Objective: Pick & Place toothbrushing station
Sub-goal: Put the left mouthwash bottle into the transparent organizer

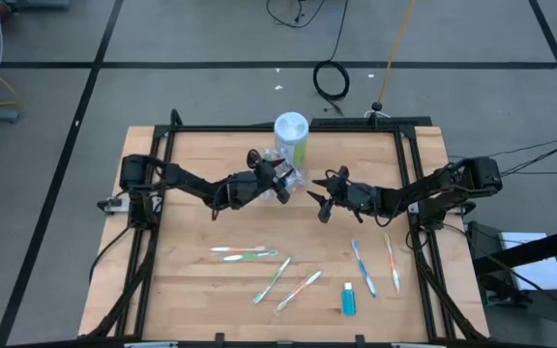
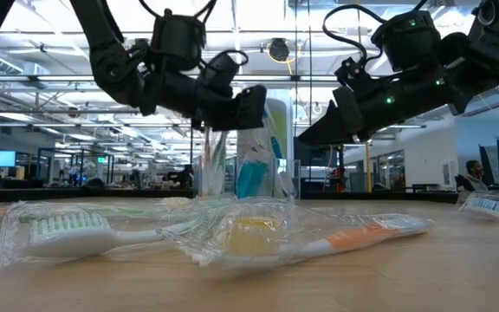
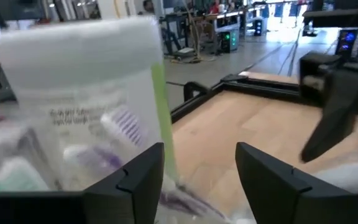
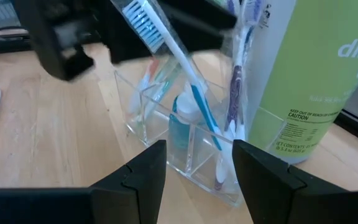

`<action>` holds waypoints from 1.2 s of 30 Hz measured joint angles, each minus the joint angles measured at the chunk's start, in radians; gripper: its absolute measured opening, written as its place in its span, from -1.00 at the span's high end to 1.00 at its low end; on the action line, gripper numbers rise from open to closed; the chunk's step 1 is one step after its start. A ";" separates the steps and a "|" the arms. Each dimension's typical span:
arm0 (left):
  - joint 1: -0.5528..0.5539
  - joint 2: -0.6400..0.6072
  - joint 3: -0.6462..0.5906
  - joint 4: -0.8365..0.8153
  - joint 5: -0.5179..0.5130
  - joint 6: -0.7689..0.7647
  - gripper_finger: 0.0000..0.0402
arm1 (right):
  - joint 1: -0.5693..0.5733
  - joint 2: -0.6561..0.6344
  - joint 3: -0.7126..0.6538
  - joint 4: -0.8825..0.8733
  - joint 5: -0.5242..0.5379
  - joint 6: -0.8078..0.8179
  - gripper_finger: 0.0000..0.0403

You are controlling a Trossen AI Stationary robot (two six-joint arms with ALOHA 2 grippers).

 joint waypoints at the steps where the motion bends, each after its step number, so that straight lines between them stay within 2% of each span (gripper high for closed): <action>1: -0.004 -0.015 0.000 -0.013 0.001 0.013 0.01 | 0.000 0.000 0.000 -0.005 0.000 0.000 0.11; 7: -0.030 -0.150 0.000 -0.263 0.018 0.035 0.10 | 0.000 0.000 0.000 -0.029 0.001 0.001 0.11; 11: -0.037 -0.261 0.022 -0.505 0.161 -0.032 0.14 | 0.000 0.000 0.000 -0.028 0.001 0.003 0.11; 13: -0.037 -0.298 0.054 -0.645 0.185 -0.085 0.14 | 0.000 0.000 0.000 -0.021 0.001 0.003 0.11; 19: -0.038 -0.278 0.201 -1.014 0.183 -0.145 0.14 | 0.000 0.000 0.000 -0.021 0.001 0.003 0.11; 22: -0.050 -0.226 0.261 -1.095 0.164 -0.147 0.14 | -0.001 0.000 0.000 -0.019 0.001 0.003 0.11; 31: -0.055 -0.055 0.452 -1.155 0.119 -0.082 0.14 | -0.001 0.000 0.000 -0.020 0.000 0.004 0.11; 36: -0.035 -0.025 0.491 -1.166 0.127 -0.070 0.14 | -0.001 0.000 -0.001 -0.029 0.000 0.003 0.11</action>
